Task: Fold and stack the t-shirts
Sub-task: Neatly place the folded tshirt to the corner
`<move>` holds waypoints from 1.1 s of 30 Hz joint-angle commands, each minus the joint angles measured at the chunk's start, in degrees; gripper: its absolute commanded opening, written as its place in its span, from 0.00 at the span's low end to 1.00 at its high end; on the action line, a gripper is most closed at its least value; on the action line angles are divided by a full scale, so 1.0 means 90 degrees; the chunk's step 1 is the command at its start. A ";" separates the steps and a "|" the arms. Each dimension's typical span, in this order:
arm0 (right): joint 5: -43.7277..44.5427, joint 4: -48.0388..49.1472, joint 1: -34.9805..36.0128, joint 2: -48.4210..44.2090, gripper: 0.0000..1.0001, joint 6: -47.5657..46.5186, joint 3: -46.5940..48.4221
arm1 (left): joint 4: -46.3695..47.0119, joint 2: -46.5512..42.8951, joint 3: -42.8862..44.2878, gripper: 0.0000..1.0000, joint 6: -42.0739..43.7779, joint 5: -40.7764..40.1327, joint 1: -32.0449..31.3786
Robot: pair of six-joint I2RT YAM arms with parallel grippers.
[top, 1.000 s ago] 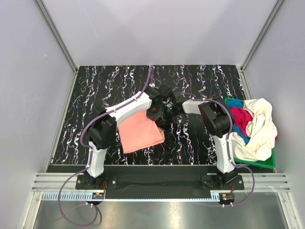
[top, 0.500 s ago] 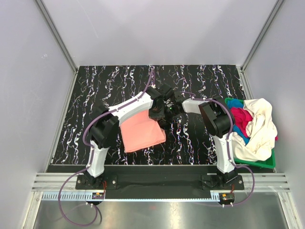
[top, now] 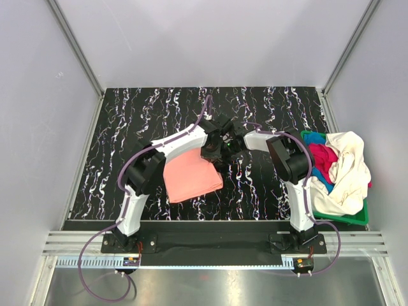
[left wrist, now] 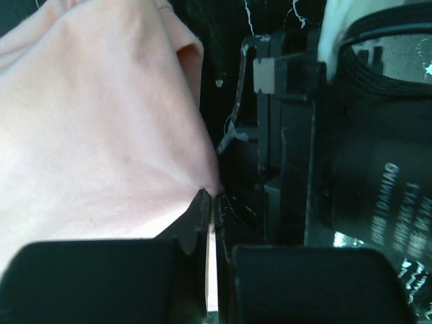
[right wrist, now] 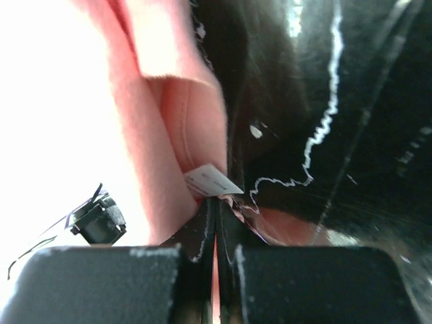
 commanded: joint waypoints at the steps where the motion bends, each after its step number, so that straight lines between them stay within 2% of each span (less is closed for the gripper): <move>1: 0.0855 -0.0865 -0.0033 -0.0246 0.00 -0.0437 0.0136 | 0.0802 -0.0151 -0.0203 0.02 0.0241 0.0049 0.0041; 2: 0.0913 -0.1003 -0.0063 -0.0325 0.00 -0.0592 0.0224 | 0.0919 -0.0220 -0.0252 0.06 0.0231 0.0088 0.0041; 4: 0.1099 -0.1383 -0.0131 -0.0578 0.01 -0.0710 0.0283 | 0.1124 -0.0599 -0.0582 0.24 0.0241 0.0118 0.0041; 6: 0.1255 -0.1628 -0.0258 -0.0745 0.03 -0.0886 0.0410 | 0.1446 -0.0961 -0.0866 0.31 0.0192 0.0098 0.0041; 7: 0.1323 -0.1958 -0.0297 -0.0881 0.10 -0.1051 0.0458 | 0.1515 -0.1320 -0.0964 0.38 0.0173 0.0079 0.0041; 11: 0.1743 -0.2615 -0.0434 -0.1301 0.15 -0.1588 0.0567 | 0.1847 -0.2200 -0.1345 0.54 0.0280 0.0059 0.0051; 14: 0.1736 -0.2714 -0.0444 -0.1799 0.18 -0.1834 0.0275 | 0.1877 -0.2854 -0.1463 0.58 0.0348 0.0059 0.0090; 17: 0.1122 -0.2616 -0.0405 -0.2113 0.20 -0.2038 0.0050 | 0.1877 -0.3227 -0.1775 0.58 0.0339 0.0234 0.0226; 20: 0.0136 -0.2509 -0.0249 -0.2055 0.20 -0.2136 -0.0029 | 0.1935 -0.3501 -0.2263 0.49 0.0309 0.0623 0.0509; 23: -0.0305 -0.2440 0.0044 -0.1694 0.19 -0.2078 0.0126 | 0.1994 -0.3609 -0.2897 0.40 0.0183 0.1005 0.0890; 26: -0.0725 -0.2372 0.0181 -0.1293 0.18 -0.1951 0.0098 | 0.2198 -0.3755 -0.3668 0.37 0.0046 0.1473 0.1174; 28: -0.0805 -0.2197 0.0181 -0.1244 0.16 -0.1932 -0.0067 | 0.2335 -0.3882 -0.3981 0.32 0.0007 0.1611 0.1252; 33: -0.0854 -0.2049 0.0045 -0.1186 0.15 -0.2088 -0.0615 | 0.2628 -0.4058 -0.4899 0.29 -0.0237 0.1895 0.1262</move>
